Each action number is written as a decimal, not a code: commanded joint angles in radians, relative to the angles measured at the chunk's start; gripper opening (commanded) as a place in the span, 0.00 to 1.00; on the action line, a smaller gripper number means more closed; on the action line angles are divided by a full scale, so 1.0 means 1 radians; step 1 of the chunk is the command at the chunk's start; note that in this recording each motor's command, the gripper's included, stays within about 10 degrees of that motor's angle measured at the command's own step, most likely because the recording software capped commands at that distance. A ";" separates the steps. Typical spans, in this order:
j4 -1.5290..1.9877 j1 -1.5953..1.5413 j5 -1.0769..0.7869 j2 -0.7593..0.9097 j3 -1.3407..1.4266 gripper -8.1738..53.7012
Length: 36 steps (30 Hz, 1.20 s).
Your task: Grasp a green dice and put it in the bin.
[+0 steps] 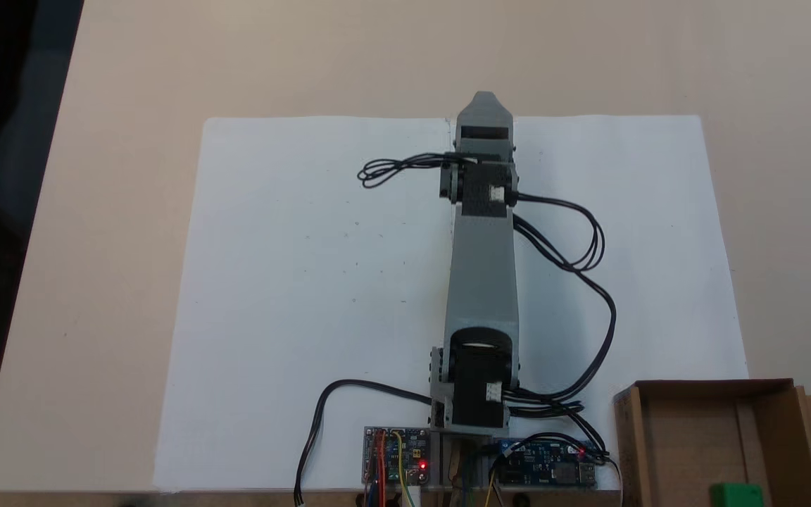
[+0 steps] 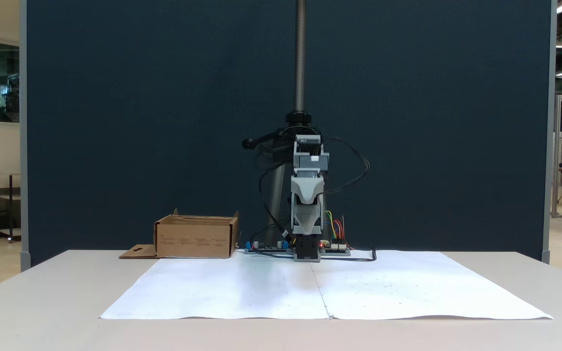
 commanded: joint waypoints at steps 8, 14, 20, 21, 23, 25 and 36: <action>-0.389 -0.006 0.058 0.272 0.357 0.86; -0.570 -0.015 0.041 0.396 0.572 0.86; -0.762 -0.026 -0.003 0.476 0.762 0.86; -0.790 -0.026 -0.005 0.477 0.790 0.86; -0.860 -0.023 -0.015 0.482 0.848 0.86; -0.920 -0.021 -0.015 0.488 0.899 0.86; -1.273 -0.021 -0.009 0.489 1.100 0.87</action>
